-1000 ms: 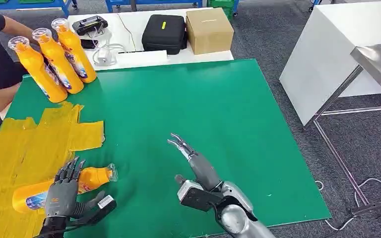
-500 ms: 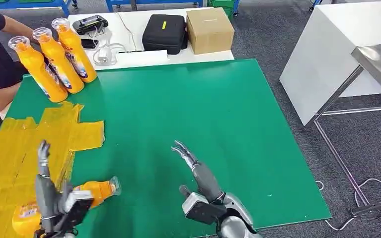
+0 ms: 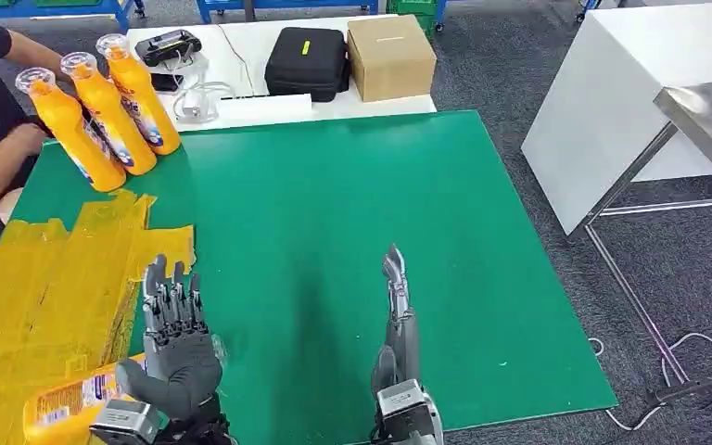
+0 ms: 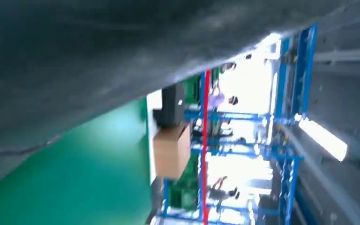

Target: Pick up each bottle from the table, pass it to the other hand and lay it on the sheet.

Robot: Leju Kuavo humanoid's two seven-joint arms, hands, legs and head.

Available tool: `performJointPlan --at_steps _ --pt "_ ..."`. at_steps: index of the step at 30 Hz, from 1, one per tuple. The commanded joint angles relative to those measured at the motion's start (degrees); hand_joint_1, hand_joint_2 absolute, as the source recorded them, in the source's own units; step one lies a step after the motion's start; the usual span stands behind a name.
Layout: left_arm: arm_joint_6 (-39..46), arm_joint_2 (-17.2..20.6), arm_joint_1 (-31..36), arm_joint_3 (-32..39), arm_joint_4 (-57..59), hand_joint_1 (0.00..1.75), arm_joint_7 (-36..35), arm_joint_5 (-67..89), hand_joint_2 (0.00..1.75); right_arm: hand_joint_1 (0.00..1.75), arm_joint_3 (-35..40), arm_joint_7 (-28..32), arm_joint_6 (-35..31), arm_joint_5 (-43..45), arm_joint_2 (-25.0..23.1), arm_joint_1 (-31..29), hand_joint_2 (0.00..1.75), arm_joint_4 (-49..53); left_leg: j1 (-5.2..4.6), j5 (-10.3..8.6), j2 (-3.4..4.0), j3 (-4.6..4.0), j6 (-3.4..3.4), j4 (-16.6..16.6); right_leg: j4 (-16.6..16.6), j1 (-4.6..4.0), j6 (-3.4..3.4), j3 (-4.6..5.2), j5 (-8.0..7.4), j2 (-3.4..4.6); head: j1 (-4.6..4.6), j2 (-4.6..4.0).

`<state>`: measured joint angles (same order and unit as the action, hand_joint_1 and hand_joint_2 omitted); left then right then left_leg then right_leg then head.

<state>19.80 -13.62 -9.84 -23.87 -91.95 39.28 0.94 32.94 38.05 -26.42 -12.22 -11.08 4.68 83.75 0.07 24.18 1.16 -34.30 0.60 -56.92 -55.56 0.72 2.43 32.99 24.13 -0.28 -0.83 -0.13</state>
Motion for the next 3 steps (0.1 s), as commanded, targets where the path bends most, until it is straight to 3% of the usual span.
performJointPlan --at_steps 1,3 --pt "-0.3 -2.3 2.4 -5.8 10.2 0.00 0.7 0.0 0.00 0.00 4.4 0.4 0.2 -1.1 -2.4 -1.2 0.00 -7.0 0.04 0.06 -0.16 0.14 -0.03 0.0 0.1 -0.03 -0.06 -0.18 0.07 -0.09 0.02 0.00" --pt "-0.8 -2.1 2.8 -6.1 11.1 0.00 0.7 0.3 0.00 0.00 5.1 0.2 0.8 -1.1 -2.3 -1.4 0.00 -7.4 0.02 0.06 -0.13 0.15 -0.03 0.0 0.1 -0.01 -0.06 -0.17 0.07 -0.06 0.02 0.00"
